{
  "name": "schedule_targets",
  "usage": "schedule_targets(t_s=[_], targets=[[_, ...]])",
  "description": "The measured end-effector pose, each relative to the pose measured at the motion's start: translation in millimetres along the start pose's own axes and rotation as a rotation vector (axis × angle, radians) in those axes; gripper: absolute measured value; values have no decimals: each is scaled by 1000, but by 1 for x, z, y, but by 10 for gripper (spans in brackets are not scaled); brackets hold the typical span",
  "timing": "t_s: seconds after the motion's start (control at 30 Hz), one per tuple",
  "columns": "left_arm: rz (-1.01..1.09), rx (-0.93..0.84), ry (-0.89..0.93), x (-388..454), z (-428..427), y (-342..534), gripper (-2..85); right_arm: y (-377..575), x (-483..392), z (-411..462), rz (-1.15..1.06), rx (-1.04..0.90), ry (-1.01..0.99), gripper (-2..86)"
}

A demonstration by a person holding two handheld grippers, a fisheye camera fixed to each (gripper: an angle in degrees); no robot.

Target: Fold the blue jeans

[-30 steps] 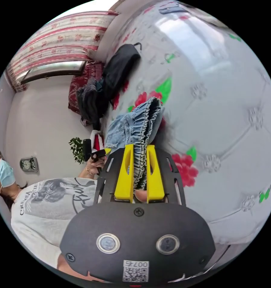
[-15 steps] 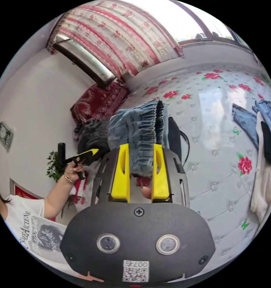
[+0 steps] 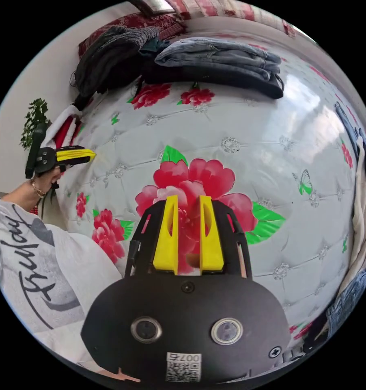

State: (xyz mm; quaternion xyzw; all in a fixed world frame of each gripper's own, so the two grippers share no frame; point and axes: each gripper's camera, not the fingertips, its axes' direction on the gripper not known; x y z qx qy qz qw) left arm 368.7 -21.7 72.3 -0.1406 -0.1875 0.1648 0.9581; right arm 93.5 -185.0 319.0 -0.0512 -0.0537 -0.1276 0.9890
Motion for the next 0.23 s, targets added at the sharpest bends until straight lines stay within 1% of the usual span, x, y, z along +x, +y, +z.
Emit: schedule_targets(t_s=[0.07, 0.13, 0.23], targets=[[56, -28, -63, 17, -6, -10, -9, -7, -8, 5, -62, -2, 67, 48], [95, -35, -117, 30, -10, -14, -9, -12, -9, 7, -102, -1, 86, 47], [90, -53, -145, 39, -15, -21, -10, -11, 15, 4, -33, 81, -10, 53]])
